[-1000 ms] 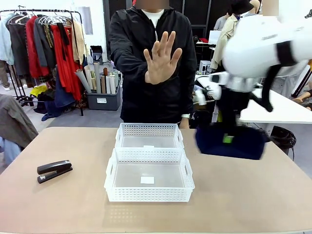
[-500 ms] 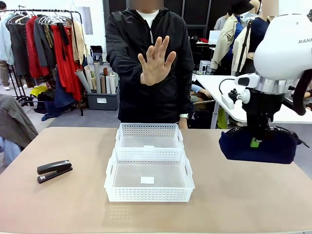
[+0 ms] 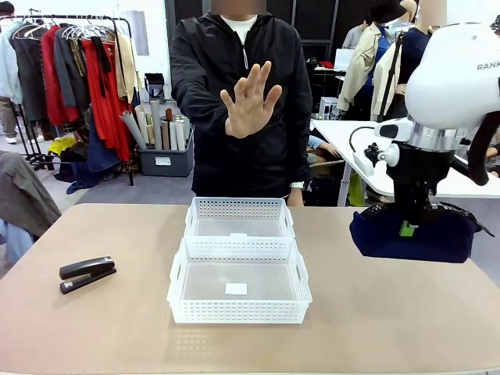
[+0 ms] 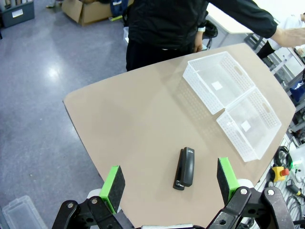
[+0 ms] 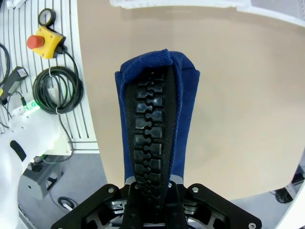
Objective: Distribute items into two baskets.
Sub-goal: Move the picked Pencil pouch towards the Organizing basket indicated by the person, stopping as directed, then place the picked Pencil pouch into the Organizing basket as instructed by the person.
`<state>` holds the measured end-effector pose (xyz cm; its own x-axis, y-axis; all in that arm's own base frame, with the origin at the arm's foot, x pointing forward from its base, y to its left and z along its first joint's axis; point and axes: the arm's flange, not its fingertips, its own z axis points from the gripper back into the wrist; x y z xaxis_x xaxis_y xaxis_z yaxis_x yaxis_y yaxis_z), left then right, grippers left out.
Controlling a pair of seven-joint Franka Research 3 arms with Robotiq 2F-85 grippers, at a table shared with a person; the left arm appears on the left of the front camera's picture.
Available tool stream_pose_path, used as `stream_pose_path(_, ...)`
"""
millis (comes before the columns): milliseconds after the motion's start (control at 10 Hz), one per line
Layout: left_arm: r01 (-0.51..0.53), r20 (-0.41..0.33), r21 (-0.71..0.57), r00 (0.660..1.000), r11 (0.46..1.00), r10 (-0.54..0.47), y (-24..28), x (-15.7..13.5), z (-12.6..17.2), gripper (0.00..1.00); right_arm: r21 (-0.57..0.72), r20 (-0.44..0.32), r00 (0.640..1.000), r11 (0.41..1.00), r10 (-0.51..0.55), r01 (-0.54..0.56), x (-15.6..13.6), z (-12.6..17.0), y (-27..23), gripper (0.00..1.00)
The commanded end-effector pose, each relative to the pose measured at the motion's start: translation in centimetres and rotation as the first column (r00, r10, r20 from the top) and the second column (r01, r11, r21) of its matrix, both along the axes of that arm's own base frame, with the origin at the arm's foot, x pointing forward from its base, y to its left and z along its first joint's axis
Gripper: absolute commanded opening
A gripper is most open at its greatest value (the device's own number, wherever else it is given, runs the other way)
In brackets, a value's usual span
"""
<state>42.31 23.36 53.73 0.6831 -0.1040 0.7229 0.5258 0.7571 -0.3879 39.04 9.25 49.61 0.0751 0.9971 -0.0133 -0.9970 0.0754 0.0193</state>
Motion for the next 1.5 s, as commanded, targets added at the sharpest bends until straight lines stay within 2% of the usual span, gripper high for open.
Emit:
stream_pose_path(0, -0.003, 0.003, 0.0, 1.0, 1.0, 0.003, -0.06, 0.0, 0.13, 1.0, 0.002, 0.005, 1.0, 1.0, -0.003, 0.003, 0.23, 0.28, 0.1, 0.0)
stream_pose_path(1400, -0.003, 0.003, 0.0, 1.0, 1.0, 0.003, -0.06, 0.0, 0.13, 1.0, 0.002, 0.005, 1.0, 1.0, -0.003, 0.003, 0.23, 0.28, 0.1, 0.0)
